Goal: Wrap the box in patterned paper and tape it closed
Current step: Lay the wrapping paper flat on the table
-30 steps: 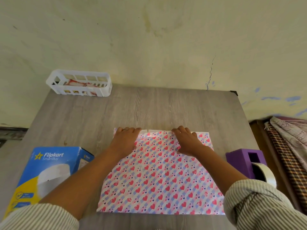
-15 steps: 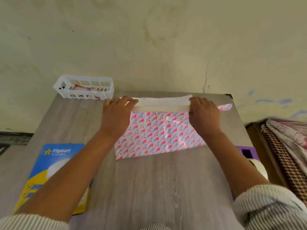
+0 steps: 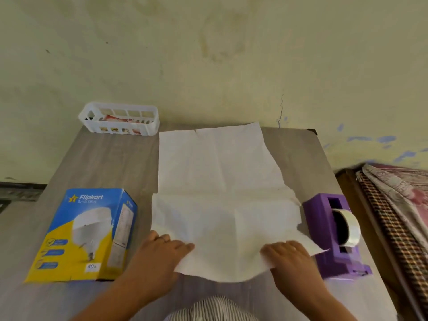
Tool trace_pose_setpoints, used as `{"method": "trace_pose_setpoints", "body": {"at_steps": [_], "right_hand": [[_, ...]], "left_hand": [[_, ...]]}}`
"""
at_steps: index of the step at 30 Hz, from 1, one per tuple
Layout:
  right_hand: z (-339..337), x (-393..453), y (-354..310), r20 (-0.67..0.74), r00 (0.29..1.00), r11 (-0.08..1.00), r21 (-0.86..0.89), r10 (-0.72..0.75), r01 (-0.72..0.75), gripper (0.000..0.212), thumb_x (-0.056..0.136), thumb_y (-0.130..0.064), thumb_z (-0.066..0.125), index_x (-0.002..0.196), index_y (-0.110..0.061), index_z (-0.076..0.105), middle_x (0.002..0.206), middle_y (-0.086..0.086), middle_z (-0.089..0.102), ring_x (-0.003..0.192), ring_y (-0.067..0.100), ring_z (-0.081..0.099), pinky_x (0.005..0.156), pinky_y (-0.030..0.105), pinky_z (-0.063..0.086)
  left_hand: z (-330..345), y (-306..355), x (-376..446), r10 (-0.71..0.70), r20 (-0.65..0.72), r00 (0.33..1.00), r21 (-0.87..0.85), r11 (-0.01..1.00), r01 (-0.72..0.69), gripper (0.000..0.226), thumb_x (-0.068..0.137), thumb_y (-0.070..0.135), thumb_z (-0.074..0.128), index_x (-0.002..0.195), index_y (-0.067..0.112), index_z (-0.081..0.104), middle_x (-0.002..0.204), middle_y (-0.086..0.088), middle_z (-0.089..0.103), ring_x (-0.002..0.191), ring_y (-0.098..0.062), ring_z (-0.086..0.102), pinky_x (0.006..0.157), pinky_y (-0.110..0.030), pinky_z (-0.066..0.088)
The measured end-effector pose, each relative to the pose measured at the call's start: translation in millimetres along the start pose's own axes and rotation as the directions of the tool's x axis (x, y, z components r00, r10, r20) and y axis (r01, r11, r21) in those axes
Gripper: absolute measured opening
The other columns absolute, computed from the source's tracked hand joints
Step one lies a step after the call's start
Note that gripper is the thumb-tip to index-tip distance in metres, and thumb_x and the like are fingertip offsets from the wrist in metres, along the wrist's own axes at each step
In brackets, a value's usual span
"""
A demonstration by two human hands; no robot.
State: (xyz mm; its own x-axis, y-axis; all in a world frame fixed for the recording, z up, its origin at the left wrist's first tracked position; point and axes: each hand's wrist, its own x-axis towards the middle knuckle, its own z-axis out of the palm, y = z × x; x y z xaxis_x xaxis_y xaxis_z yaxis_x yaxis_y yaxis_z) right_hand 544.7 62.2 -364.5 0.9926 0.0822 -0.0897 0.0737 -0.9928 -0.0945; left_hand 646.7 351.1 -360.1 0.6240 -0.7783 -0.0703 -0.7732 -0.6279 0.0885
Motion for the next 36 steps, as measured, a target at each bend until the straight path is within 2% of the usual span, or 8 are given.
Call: {"method": "trace_pose_setpoints", "body": {"at_steps": [5,9,12,16,24,28,31,36], "right_hand": [[-18.5,13.4,5.8,0.623,0.774,0.936,0.33,-0.118,-0.123,0.054,0.08,-0.07,0.048,0.119,-0.034,0.058,0.122,-0.016,0.06,0.108,0.001,0.055,0.099,0.025,0.043],[-9.5,59.0,21.4,0.244,0.968,0.858,0.482,0.066,-0.18,0.075,0.073,-0.084,0.027,0.113,-0.031,0.062,0.119,-0.009,0.063,0.11,0.008,0.058,0.098,0.035,0.046],[19.3,86.9,19.0,0.26,0.948,0.946,0.214,0.186,-0.244,0.072,0.089,-0.065,0.037,0.149,-0.032,0.019,0.159,-0.003,0.011,0.145,0.024,0.013,0.115,0.049,0.018],[58.2,87.6,0.0,0.418,0.883,0.948,0.129,0.213,-0.29,0.083,0.087,-0.071,0.027,0.146,-0.037,-0.019,0.151,-0.007,-0.034,0.141,0.028,-0.026,0.11,0.061,-0.008],[86.7,70.7,-1.4,0.382,0.902,0.966,0.076,0.201,-0.247,0.095,0.056,-0.084,-0.014,0.137,-0.039,-0.034,0.145,-0.005,-0.044,0.137,0.027,-0.034,0.108,0.061,-0.015],[87.0,73.7,0.5,0.376,0.909,0.972,0.078,0.179,-0.224,0.096,0.053,-0.085,-0.016,0.135,-0.041,-0.035,0.141,-0.007,-0.047,0.138,0.027,-0.034,0.107,0.061,-0.015],[85.8,75.9,1.0,0.383,0.909,0.974,0.085,0.162,-0.21,0.097,0.05,-0.086,-0.018,0.134,-0.042,-0.036,0.139,-0.008,-0.048,0.139,0.027,-0.033,0.108,0.061,-0.015],[84.4,80.3,-2.2,0.376,0.915,0.976,0.093,0.149,-0.197,0.1,0.043,-0.088,-0.026,0.131,-0.042,-0.039,0.135,-0.01,-0.051,0.139,0.026,-0.033,0.108,0.061,-0.015]], "left_hand": [[-25.4,1.1,18.8,-0.102,0.363,0.926,-0.38,0.891,0.247,0.084,0.067,0.091,0.014,0.116,0.039,0.058,0.097,0.021,0.065,0.09,-0.002,0.059,0.087,-0.026,0.044],[-4.5,-12.2,59.9,-0.258,0.074,0.963,-0.467,0.844,0.262,0.076,0.08,0.078,0.02,0.133,0.031,0.049,0.123,0.01,0.058,0.113,-0.008,0.051,0.095,-0.027,0.041],[24.8,-9.5,87.1,-0.29,0.334,0.897,-0.264,0.885,0.384,0.073,0.092,0.062,0.032,0.151,0.029,0.004,0.159,0.002,-0.001,0.145,-0.023,0.003,0.112,-0.052,0.017],[64.4,-5.5,86.1,-0.387,0.544,0.744,-0.168,0.819,0.548,0.089,0.087,0.068,0.038,0.147,0.033,-0.017,0.152,0.006,-0.032,0.141,-0.028,-0.024,0.104,-0.071,0.012],[69.9,-21.4,67.8,-0.392,0.459,0.797,-0.123,0.861,0.494,0.094,0.085,0.068,0.041,0.147,0.03,-0.018,0.151,0.003,-0.034,0.141,-0.025,-0.025,0.111,-0.063,0.002],[34.4,-33.6,60.1,-0.481,-0.055,0.875,-0.083,0.875,0.476,0.095,0.081,0.064,0.054,0.151,0.016,0.011,0.157,-0.008,-0.007,0.144,-0.035,-0.003,0.11,-0.063,0.01],[-6.7,-58.4,39.8,-0.656,-0.207,0.726,-0.06,0.749,0.66,0.105,0.072,0.069,0.059,0.151,0.019,0.01,0.157,-0.015,-0.001,0.143,-0.04,-0.004,0.108,-0.063,0.003],[-27.6,-121.8,-14.6,-0.935,0.186,0.3,-0.15,0.275,0.95,0.155,0.033,0.091,0.058,0.133,0.028,-0.043,0.149,-0.032,-0.02,0.138,-0.045,-0.021,0.106,-0.069,-0.001]]}}
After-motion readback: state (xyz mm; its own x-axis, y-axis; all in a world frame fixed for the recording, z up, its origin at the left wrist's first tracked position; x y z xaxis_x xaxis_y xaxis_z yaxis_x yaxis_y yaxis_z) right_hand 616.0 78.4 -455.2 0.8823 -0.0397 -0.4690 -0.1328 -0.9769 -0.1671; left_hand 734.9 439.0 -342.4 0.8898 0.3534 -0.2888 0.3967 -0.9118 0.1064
